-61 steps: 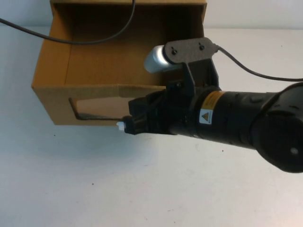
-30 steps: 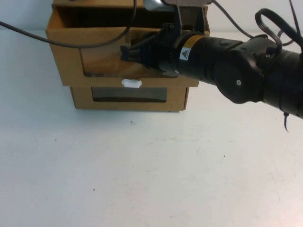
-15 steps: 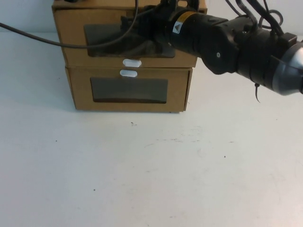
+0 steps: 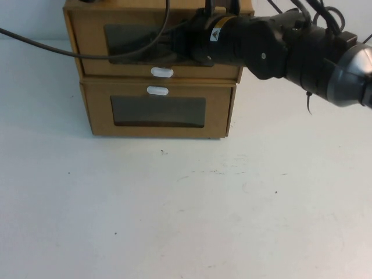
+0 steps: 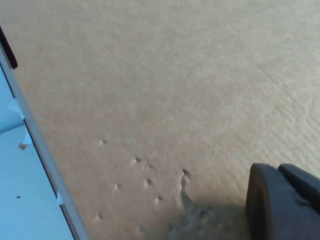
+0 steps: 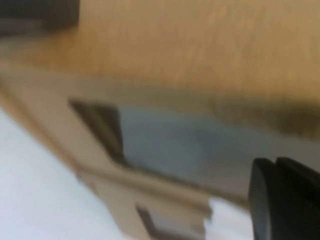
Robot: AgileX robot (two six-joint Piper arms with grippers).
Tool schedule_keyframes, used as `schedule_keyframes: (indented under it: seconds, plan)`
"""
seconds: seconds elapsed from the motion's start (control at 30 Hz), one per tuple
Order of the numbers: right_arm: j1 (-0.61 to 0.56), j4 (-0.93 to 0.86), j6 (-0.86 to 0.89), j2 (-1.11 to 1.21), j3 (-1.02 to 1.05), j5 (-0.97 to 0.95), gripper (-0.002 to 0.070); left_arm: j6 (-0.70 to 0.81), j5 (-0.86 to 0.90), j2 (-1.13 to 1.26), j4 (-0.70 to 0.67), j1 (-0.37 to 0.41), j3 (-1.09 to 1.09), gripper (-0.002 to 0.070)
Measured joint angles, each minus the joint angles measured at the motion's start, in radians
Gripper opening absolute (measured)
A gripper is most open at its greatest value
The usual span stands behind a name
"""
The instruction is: Close the shoe box
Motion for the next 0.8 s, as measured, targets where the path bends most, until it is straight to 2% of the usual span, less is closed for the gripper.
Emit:
schedule_keyframes:
  seconds: [0.23, 0.53, 0.67, 0.8]
  plan:
    - [0.054, 0.000, -0.078, -0.191, 0.000, 0.255, -0.0011, 0.015, 0.004, -0.016, 0.047, 0.000, -0.020, -0.0005]
    - [0.150, -0.082, -0.074, -0.514, 0.039, 0.649, -0.0011, 0.006, 0.050, -0.099, 0.086, 0.000, -0.019, -0.0005]
    - [0.227, -0.168, 0.028, -0.724, 0.190, 0.727, -0.0011, 0.004, 0.028, -0.232, 0.086, 0.000, 0.088, -0.0005]
    - [0.277, -0.212, 0.141, -0.968, 0.412, 0.747, -0.0011, 0.004, -0.106, -0.474, 0.086, -0.009, 0.362, -0.0005]
